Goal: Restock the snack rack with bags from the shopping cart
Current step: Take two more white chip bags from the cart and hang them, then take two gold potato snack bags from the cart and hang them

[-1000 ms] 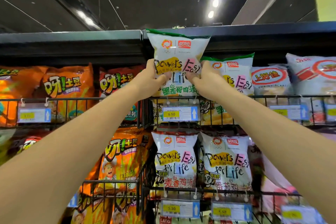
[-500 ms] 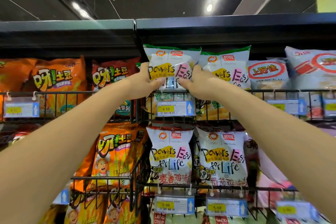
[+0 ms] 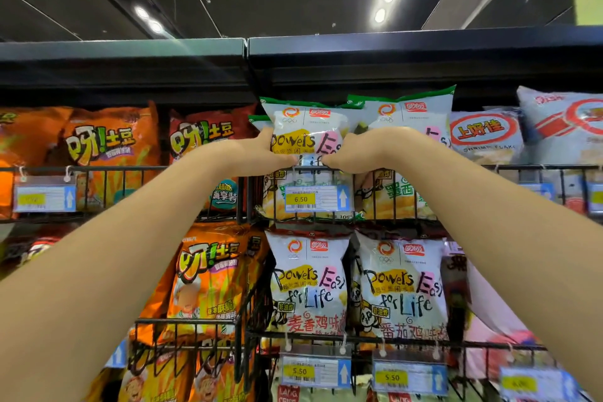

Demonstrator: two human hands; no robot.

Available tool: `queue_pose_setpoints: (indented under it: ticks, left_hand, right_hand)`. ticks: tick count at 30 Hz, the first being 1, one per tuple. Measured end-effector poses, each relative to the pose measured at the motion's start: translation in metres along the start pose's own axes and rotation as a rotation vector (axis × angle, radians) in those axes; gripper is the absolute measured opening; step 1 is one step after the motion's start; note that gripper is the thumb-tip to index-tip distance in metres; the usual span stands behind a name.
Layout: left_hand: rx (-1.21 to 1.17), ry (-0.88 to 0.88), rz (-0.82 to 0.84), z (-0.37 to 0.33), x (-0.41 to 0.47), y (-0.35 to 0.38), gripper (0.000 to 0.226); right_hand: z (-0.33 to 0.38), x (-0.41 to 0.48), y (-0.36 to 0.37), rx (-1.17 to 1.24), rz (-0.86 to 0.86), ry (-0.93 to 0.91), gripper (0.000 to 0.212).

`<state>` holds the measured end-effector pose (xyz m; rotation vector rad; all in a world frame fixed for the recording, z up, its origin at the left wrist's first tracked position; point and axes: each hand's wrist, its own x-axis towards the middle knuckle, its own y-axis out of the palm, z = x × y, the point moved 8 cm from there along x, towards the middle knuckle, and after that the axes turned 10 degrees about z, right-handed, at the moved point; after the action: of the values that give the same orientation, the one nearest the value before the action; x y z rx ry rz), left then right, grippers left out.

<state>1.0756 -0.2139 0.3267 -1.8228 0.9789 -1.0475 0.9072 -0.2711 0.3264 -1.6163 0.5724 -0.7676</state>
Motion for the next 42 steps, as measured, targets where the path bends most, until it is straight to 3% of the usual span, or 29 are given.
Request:
queue_pose_setpoints:
  ticks: [5,7,9,13,23,33,42]
  left_hand:
    - [-0.047,-0.008,-0.111,-0.007,-0.021,0.005,0.075]
    - [0.025,-0.037,-0.225,-0.004,-0.028,0.006,0.072]
    - [0.125,-0.033,-0.334,-0.007,-0.039,0.010,0.071]
    - [0.365,0.129,-0.390,-0.043,-0.076,0.035,0.077]
    - [0.492,0.338,-0.050,-0.111,-0.120,0.190,0.076]
    - [0.279,0.616,0.201,-0.168,-0.167,0.354,0.066]
    - [0.110,0.876,0.339,-0.297,-0.249,0.442,0.066]
  right_hand:
    - [-0.006,0.000,0.004,0.270,-0.183,-0.019,0.050]
    - [-0.012,-0.006,0.009,0.276,-0.290,-0.027,0.060]
    - [-0.018,-0.013,0.014,0.295,-0.394,-0.095,0.055]
    - [-0.029,-0.050,0.032,0.236,-0.497,-0.205,0.059]
    - [-0.088,-0.145,0.152,0.127,-0.394,0.030,0.072]
    - [-0.166,-0.265,0.292,0.200,-0.194,0.418,0.061]
    - [-0.244,-0.430,0.339,0.218,-0.127,0.752,0.063]
